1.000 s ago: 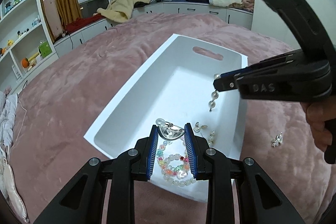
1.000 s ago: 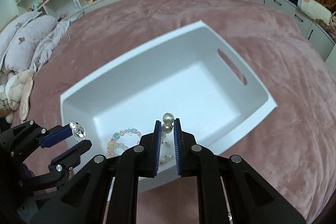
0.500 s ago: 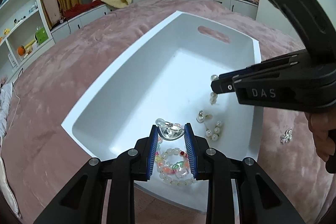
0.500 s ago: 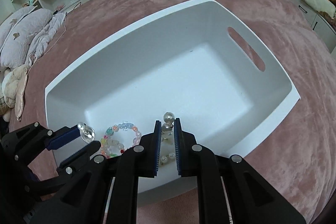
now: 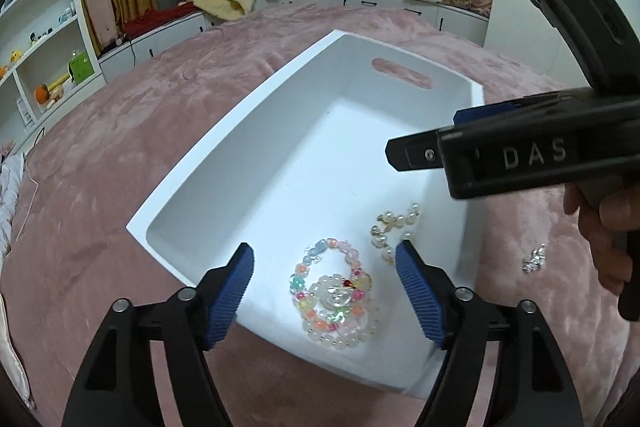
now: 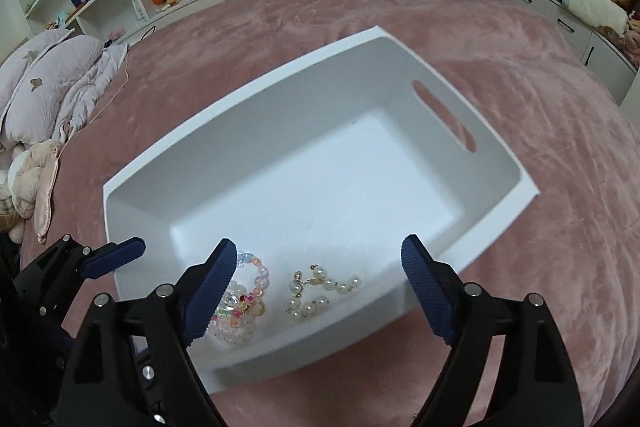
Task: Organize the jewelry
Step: 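Move both grippers back to the remaining silver pendant on the bed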
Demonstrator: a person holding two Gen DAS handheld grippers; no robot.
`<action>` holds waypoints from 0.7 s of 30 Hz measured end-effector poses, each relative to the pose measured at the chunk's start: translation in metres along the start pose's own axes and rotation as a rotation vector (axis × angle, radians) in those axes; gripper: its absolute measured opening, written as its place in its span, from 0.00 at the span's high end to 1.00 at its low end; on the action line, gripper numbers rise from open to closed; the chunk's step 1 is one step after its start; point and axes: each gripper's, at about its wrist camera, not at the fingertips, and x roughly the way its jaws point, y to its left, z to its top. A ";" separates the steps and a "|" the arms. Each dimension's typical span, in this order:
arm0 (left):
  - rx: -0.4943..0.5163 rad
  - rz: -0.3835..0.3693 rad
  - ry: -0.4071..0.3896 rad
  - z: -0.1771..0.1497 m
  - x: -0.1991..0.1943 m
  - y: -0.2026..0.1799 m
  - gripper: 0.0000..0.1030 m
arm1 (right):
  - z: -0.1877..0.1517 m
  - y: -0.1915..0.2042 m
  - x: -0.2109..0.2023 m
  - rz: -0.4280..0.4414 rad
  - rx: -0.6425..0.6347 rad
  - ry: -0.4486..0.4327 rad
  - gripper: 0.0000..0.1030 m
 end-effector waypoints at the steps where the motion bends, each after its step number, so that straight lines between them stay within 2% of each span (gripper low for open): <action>1: 0.006 -0.006 -0.008 0.001 -0.004 -0.003 0.25 | -0.001 -0.002 -0.004 -0.002 0.004 -0.006 0.17; 4: 0.017 -0.021 -0.027 0.002 -0.013 -0.012 0.20 | -0.005 -0.015 -0.018 -0.015 0.027 -0.020 0.15; 13: 0.086 -0.082 -0.078 0.006 -0.041 -0.056 0.18 | -0.031 -0.062 -0.059 -0.073 0.090 -0.041 0.13; 21: 0.158 -0.130 -0.078 -0.002 -0.045 -0.105 0.18 | -0.070 -0.107 -0.089 -0.104 0.139 -0.038 0.13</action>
